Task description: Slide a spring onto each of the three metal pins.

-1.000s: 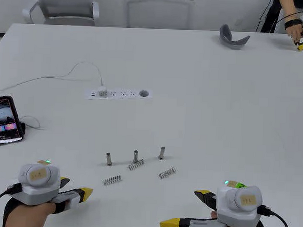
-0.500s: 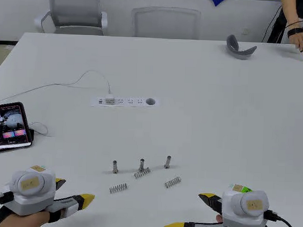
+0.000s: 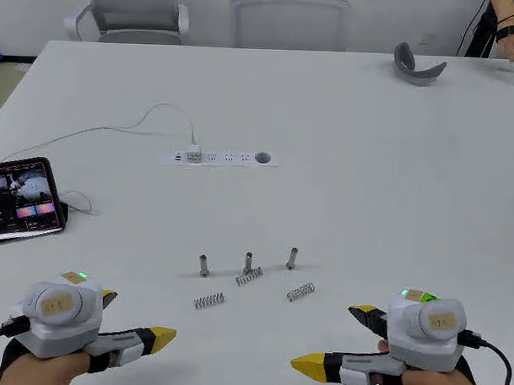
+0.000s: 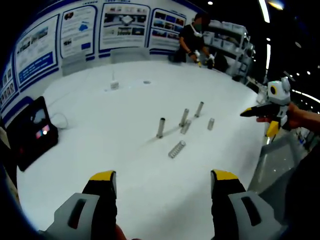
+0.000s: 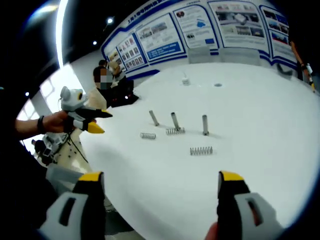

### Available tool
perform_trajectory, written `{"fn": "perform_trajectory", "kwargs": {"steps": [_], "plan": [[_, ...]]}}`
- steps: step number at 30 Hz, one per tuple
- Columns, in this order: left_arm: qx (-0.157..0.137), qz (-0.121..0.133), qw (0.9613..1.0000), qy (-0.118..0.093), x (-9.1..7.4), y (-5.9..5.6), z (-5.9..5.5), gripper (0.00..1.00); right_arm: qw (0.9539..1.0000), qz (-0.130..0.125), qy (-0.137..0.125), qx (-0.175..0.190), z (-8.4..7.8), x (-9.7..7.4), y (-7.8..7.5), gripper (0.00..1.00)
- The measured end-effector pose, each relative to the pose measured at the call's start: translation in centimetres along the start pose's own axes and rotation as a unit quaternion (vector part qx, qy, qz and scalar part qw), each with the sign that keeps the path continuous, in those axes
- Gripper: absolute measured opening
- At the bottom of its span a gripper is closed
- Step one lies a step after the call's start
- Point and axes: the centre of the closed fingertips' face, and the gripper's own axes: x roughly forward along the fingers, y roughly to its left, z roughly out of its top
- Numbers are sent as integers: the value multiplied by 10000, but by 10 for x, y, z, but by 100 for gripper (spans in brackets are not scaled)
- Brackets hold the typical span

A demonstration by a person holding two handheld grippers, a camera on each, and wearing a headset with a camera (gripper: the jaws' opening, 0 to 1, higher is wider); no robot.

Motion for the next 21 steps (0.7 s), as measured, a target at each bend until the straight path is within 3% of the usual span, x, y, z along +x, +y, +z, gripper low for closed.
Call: {"fn": "perform_trajectory", "kwargs": {"steps": [4, 11, 21], "plan": [[-88, -40, 9999, -51, -4, 0, 0, 83, 10000, 0, 4, -2, 1, -1, -1, 96], [-68, -109, 9999, 54, -5, -4, -4, 86, 10000, -24, 66, -56, -1, -4, -2, 97], [80, -225, 9997, 54, 3, -11, 2, 86, 9998, -97, 157, -113, -7, -13, -5, 97]]}}
